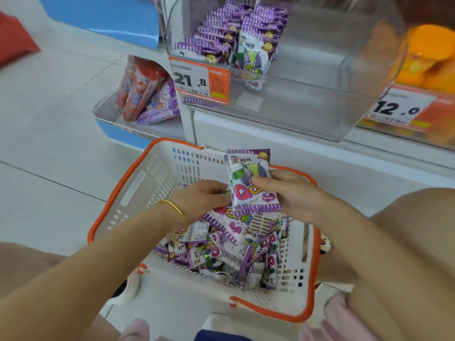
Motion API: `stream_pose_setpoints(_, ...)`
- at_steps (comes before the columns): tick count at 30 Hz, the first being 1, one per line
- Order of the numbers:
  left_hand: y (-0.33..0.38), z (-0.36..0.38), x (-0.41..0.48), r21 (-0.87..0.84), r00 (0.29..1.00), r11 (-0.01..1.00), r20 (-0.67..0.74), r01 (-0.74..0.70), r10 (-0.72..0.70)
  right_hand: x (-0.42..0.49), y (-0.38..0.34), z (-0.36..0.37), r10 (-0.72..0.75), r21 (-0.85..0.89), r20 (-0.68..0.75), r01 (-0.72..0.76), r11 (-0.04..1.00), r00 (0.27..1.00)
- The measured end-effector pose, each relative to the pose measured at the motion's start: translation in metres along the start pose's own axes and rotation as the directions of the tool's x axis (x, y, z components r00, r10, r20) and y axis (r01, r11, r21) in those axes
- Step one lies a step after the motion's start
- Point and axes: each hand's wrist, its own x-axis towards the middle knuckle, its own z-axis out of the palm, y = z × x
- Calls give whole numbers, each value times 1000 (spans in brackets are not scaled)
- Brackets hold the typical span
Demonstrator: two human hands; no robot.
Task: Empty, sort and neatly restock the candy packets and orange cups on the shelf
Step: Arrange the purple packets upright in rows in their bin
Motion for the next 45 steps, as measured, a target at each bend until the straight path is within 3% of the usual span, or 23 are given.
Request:
stream_pose_setpoints(4, 2, 1, -6, -322, 991, 945, -96, 55, -90, -10, -1, -10, 3, 167, -142, 21, 986, 990)
stream_pose_setpoints(8, 8, 4, -8, -448, 989, 894, -132, -3, -63, -14, 0, -3, -12, 235, -90, 33, 971, 996)
stream_pose_setpoints(14, 14, 11, -10, -492, 991, 869, -136, -54, -15, -6, 9, 20, -147, 18, -160, 152, 988, 976)
stream_pose_setpoints(17, 17, 15, -14, -335, 988, 937, -146, -103, 57, -3, 11, 29, -122, 75, -77, 127, 989, 990)
stream_pose_setpoints(19, 16, 18, -14, -163, 960, 971, -247, -175, 132, -2, 11, 34, -114, 136, -9, 114, 984, 993)
stream_pose_setpoints(24, 18, 12, -9, 2, 877, 929, -327, -371, 351, 1, 6, 42, -82, 281, 102, 50, 958, 991)
stream_pose_setpoints(26, 23, 9, -9, 201, 832, 898, -337, -392, 440, -2, -1, 45, -124, 155, 47, 116, 981, 991)
stream_pose_setpoints(29, 47, -7, -15, 388, 760, 792, -277, -471, 587, -13, -33, 39, -292, -33, -8, 292, 956, 956)
stream_pose_setpoints(32, 79, -43, -12, 597, 582, 623, -296, -505, 757, -24, -92, 26, -433, 79, -63, 437, 896, 899)
stream_pose_setpoints(34, 97, -65, 0, 784, 470, 459, -246, -419, 848, -18, -136, 17, -529, 116, -164, 549, 828, 832)
stream_pose_setpoints(37, 102, -83, 23, 913, 480, 325, -177, -246, 859, 14, -185, 1, -574, -153, -288, 555, 818, 766)
stream_pose_setpoints(39, 95, -87, 36, 937, 515, 304, -177, -173, 839, 40, -196, -5, -516, -314, -340, 423, 850, 786)
stream_pose_setpoints(42, 82, -90, 48, 960, 514, 253, -157, -122, 843, 73, -192, -4, -444, -467, -290, 279, 839, 848)
stream_pose_setpoints(44, 80, -92, 51, 962, 512, 243, -146, -128, 846, 88, -188, -5, -443, -646, -293, 166, 745, 847)
stream_pose_setpoints(45, 80, -94, 51, 959, 510, 245, -141, -143, 849, 92, -188, -7, -445, -763, -294, 73, 642, 846)
